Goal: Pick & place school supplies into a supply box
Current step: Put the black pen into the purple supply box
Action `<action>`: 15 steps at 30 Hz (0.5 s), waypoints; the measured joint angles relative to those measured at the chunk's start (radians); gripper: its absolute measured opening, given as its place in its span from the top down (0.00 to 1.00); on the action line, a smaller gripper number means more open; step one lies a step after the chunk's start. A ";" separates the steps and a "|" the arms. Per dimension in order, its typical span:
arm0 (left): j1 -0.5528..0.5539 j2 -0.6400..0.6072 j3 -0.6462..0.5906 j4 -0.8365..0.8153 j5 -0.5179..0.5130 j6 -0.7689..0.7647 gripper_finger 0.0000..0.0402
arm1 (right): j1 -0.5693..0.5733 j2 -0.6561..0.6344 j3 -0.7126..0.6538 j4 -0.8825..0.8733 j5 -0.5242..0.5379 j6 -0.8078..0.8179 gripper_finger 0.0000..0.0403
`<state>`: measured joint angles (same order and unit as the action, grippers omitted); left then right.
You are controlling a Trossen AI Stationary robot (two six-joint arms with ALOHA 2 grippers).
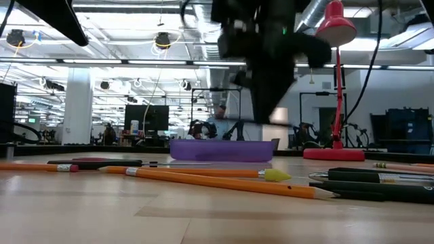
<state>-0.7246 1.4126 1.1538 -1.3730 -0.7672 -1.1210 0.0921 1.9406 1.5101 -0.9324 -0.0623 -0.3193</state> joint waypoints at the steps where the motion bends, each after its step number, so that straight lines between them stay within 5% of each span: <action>1: 0.000 0.000 0.000 -0.001 -0.006 0.000 0.71 | -0.012 -0.021 0.001 0.002 0.005 0.003 0.99; 8: 0.001 0.000 0.000 0.000 -0.019 -0.002 0.71 | -0.179 -0.082 0.002 0.054 0.090 0.056 1.00; 15: 0.001 0.000 0.000 0.002 -0.023 -0.008 0.71 | -0.292 -0.013 0.002 0.138 0.087 0.124 0.99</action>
<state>-0.7235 1.4128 1.1538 -1.3708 -0.7906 -1.1290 -0.2003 1.9272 1.5117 -0.7947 0.0252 -0.1951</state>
